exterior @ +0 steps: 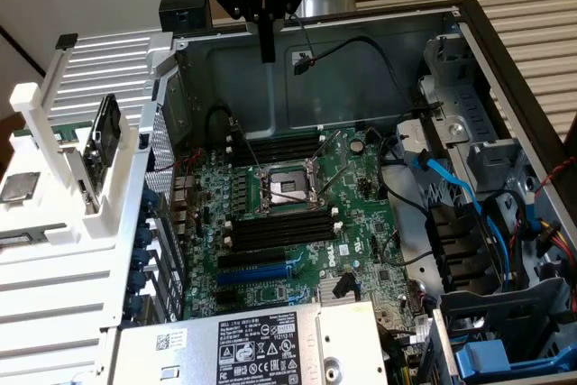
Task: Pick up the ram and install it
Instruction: 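Reach for the ram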
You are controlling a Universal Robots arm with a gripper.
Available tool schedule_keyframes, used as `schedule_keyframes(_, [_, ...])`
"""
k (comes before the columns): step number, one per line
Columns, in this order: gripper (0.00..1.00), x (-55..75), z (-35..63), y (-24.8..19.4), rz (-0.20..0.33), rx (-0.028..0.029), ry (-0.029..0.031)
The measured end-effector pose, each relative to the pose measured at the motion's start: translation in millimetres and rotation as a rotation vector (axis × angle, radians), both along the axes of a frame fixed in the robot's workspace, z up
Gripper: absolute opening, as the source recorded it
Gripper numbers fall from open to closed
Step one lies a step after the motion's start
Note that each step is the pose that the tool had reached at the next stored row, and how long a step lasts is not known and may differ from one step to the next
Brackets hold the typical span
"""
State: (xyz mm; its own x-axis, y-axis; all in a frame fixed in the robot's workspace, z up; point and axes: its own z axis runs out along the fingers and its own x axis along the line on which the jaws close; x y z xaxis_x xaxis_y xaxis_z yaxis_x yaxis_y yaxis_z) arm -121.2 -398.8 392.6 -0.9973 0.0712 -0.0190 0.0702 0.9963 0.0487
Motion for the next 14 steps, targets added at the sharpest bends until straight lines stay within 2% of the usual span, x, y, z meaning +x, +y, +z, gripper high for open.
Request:
schedule_keyframes(5, [0.10, -0.3, 2.7, 0.3, 0.000, -0.0001, 0.0000])
schedule_keyframes(7, [0.10, -9.2, 6.8, 0.3, 0.000, -0.0002, -0.0009])
schedule_keyframes(14, [0.10, -33.8, 6.7, 0.8, 0.000, 0.0000, -0.0133])
